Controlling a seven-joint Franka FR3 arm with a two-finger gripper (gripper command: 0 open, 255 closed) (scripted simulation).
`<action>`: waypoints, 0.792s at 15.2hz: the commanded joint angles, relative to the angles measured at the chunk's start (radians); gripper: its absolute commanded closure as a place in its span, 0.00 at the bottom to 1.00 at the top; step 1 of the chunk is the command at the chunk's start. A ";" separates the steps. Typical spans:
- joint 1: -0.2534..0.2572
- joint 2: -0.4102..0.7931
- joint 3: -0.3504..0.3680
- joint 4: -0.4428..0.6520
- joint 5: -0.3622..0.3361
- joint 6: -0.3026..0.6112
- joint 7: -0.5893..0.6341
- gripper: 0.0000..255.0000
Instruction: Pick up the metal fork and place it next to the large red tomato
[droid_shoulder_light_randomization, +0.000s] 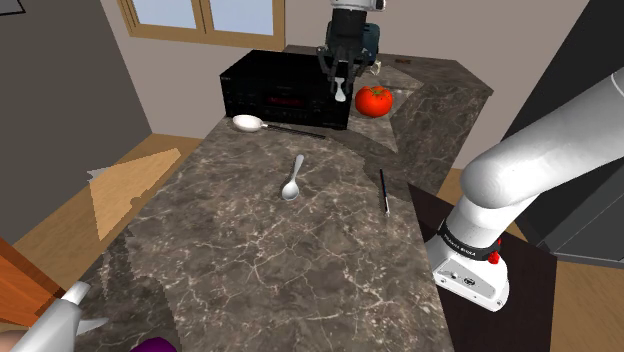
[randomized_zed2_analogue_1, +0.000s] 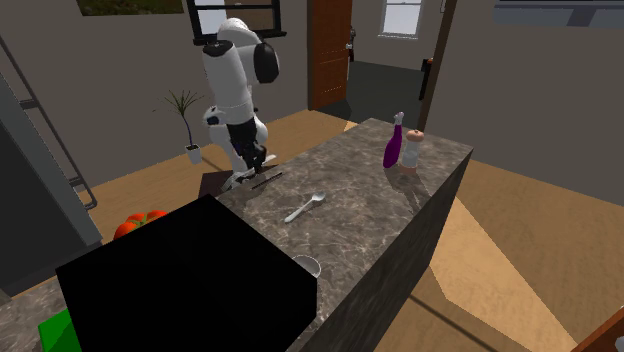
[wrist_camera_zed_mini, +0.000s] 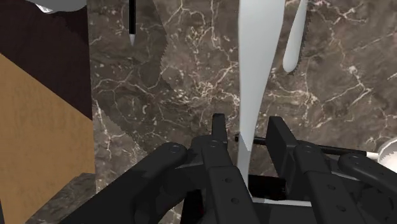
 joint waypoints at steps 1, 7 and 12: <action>-0.016 -0.025 -0.040 -0.032 -0.014 -0.003 -0.056 1.00; -0.066 -0.039 -0.139 -0.063 -0.069 -0.008 -0.189 1.00; -0.065 -0.038 -0.134 -0.129 -0.065 0.059 -0.195 1.00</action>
